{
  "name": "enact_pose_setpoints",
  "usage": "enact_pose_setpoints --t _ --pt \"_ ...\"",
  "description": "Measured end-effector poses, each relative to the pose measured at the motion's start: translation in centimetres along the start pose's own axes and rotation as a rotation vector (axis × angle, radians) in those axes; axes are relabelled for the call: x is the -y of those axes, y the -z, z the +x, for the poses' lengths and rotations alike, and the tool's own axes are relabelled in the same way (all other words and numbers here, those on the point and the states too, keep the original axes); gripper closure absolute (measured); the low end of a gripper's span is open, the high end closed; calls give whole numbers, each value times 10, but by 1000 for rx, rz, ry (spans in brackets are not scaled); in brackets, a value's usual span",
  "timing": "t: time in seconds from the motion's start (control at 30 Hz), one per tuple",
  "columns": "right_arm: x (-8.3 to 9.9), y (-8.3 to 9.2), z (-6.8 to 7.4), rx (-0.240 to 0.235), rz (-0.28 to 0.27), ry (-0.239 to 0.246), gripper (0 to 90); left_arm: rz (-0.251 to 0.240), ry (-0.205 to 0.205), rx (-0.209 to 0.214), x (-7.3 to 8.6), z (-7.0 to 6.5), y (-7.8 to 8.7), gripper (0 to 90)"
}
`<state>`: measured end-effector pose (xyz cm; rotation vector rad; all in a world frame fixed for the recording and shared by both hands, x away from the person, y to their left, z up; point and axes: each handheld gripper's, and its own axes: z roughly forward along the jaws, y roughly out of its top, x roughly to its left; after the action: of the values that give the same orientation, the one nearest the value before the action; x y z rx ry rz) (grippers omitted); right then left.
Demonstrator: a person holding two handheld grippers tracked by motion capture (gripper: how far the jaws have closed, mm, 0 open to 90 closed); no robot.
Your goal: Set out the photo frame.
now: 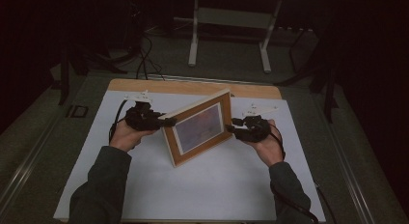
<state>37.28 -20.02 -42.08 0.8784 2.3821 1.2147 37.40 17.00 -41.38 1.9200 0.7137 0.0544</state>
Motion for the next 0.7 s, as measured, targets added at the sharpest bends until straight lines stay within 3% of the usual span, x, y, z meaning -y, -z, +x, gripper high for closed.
enact_pose_setpoints --t 0.33,0.7 --pt "-3 8 -10 45 -22 -37 600 8 -47 63 -2 -6 -3 726" --pt "-7 20 -21 82 -51 -70 584 13 -79 88 -2 -10 -4 725"
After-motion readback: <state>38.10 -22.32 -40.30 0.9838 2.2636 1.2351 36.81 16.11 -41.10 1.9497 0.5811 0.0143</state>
